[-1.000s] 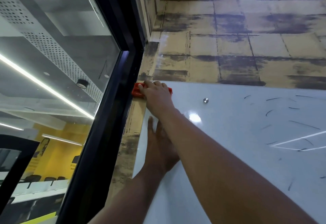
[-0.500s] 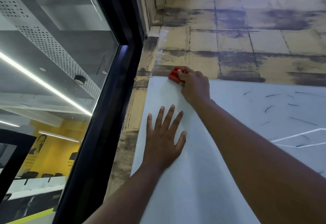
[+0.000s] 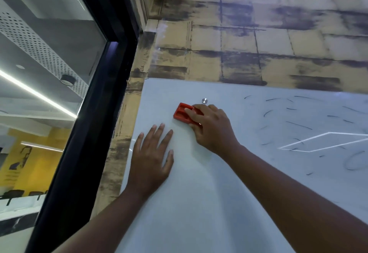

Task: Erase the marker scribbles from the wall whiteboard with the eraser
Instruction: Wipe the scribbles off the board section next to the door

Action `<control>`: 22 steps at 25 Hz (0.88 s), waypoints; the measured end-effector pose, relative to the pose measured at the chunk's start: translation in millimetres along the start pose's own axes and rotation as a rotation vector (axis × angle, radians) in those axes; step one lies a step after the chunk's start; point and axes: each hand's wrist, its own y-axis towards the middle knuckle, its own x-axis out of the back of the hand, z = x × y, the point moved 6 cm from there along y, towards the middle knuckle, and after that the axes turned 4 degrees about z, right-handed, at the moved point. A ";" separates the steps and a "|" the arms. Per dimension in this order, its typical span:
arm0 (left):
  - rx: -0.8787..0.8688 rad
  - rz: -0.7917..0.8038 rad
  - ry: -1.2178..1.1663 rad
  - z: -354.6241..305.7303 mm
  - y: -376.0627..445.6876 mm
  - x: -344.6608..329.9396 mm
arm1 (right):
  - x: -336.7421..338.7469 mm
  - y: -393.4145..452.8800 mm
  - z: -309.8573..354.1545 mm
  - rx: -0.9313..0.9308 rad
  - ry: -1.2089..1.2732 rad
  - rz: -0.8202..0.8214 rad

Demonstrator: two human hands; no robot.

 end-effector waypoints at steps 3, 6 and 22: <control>0.042 -0.017 0.066 -6.6 2.2 6.4 | 12.8 -39.3 -44.8 -0.008 -0.031 -0.028; 0.177 -0.028 0.085 -22.6 14.1 2.1 | 27.8 -56.4 -92.3 -0.113 0.008 -0.063; 0.064 0.054 0.040 -173.0 93.1 -57.7 | 80.4 -103.2 -293.8 -0.683 -0.075 -0.333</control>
